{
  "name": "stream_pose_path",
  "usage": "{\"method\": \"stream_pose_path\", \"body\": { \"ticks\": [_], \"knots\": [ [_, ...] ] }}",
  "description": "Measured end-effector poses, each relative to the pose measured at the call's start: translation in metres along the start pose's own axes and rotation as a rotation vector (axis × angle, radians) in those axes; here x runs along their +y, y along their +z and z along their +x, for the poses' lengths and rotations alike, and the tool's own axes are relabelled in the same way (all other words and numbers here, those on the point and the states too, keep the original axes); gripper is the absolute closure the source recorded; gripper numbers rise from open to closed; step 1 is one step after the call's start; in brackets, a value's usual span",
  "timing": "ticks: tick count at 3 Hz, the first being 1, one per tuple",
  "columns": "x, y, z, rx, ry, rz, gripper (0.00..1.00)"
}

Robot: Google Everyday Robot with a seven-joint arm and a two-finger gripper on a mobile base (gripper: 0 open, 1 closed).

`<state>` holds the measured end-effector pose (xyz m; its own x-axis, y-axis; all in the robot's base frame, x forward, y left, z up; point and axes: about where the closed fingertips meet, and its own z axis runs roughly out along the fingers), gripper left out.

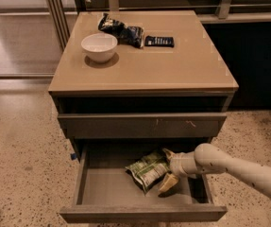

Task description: Pick green jalapeno chip bag from middle drawer and place on counter

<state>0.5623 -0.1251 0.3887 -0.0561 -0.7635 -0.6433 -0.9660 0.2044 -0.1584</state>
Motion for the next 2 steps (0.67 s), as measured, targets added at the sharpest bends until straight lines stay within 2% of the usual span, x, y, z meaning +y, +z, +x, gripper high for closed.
{"method": "stream_pose_path", "body": {
  "ticks": [1, 2],
  "knots": [
    [-0.009, 0.020, 0.005, -0.022, 0.005, -0.009, 0.05],
    [-0.019, 0.041, 0.013, -0.027, 0.031, -0.022, 0.24]
  ]
}}
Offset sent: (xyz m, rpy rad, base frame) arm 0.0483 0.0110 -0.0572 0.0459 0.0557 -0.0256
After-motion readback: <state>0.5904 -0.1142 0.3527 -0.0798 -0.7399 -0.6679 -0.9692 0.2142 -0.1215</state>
